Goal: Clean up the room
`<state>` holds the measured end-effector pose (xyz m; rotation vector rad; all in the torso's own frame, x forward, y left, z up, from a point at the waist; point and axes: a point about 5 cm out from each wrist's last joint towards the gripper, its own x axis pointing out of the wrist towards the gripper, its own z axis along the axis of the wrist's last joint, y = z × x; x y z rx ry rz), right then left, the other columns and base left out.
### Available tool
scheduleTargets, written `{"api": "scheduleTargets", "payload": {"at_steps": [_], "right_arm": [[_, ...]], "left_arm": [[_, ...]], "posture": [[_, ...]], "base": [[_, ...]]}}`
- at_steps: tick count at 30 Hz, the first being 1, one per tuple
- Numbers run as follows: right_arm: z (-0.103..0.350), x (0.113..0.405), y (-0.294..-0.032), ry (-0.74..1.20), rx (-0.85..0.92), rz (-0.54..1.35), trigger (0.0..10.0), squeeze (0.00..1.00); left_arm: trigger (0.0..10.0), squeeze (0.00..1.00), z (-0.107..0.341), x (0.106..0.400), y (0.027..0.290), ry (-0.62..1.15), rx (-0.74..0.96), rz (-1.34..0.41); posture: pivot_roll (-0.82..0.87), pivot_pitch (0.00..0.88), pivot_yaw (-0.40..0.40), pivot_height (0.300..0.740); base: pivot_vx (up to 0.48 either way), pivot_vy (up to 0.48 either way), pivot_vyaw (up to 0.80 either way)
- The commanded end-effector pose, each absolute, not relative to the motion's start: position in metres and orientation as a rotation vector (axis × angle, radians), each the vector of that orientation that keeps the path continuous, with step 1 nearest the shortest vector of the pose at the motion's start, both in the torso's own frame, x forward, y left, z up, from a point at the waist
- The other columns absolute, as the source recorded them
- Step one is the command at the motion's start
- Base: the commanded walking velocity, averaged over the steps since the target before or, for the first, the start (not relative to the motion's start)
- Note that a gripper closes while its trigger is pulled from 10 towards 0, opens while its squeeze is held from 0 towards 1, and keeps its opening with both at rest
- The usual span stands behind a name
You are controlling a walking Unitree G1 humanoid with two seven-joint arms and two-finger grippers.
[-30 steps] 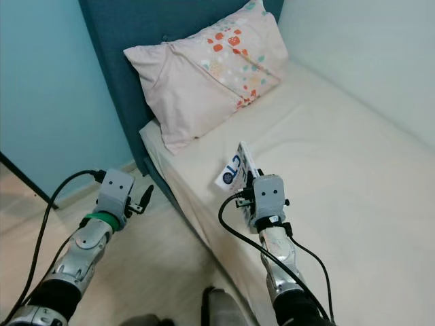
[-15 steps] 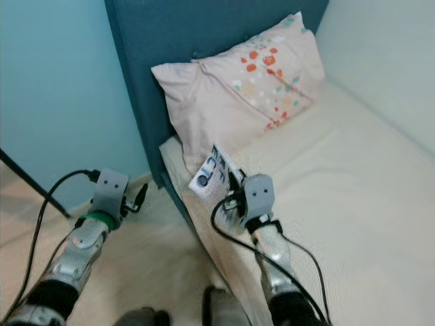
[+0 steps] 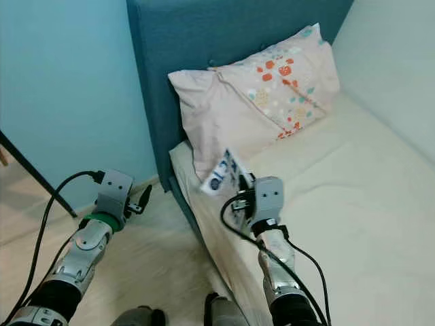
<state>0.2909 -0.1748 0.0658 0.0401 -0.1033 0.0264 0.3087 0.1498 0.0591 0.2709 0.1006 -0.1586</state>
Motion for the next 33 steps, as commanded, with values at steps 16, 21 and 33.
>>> {"api": "scheduleTargets", "payload": {"at_steps": [16, 21, 33], "right_arm": [[0.079, 0.335, -0.190, -0.001, 0.714, 0.115, 10.0, 0.00], [0.075, 0.338, -0.203, 0.045, 0.802, 0.106, 10.0, 0.00], [0.094, 0.343, -0.235, -0.105, 0.961, 0.084, 10.0, 0.00]], "left_arm": [[10.0, 0.00, 0.076, 0.297, 0.158, 0.063, 0.270, -0.194], [10.0, 0.00, 0.087, 0.288, 0.167, 0.046, 0.266, -0.175], [10.0, 0.00, 0.100, 0.266, 0.182, 0.073, 0.300, -0.183]], "posture": [[0.09, 0.171, 0.044, 0.740], [0.12, 0.211, 0.044, 0.740], [0.21, 0.316, 0.098, 0.740]], "base": [[0.000, 0.000, 0.00], [0.000, 0.000, 0.00], [0.000, 0.000, 0.00]]}}
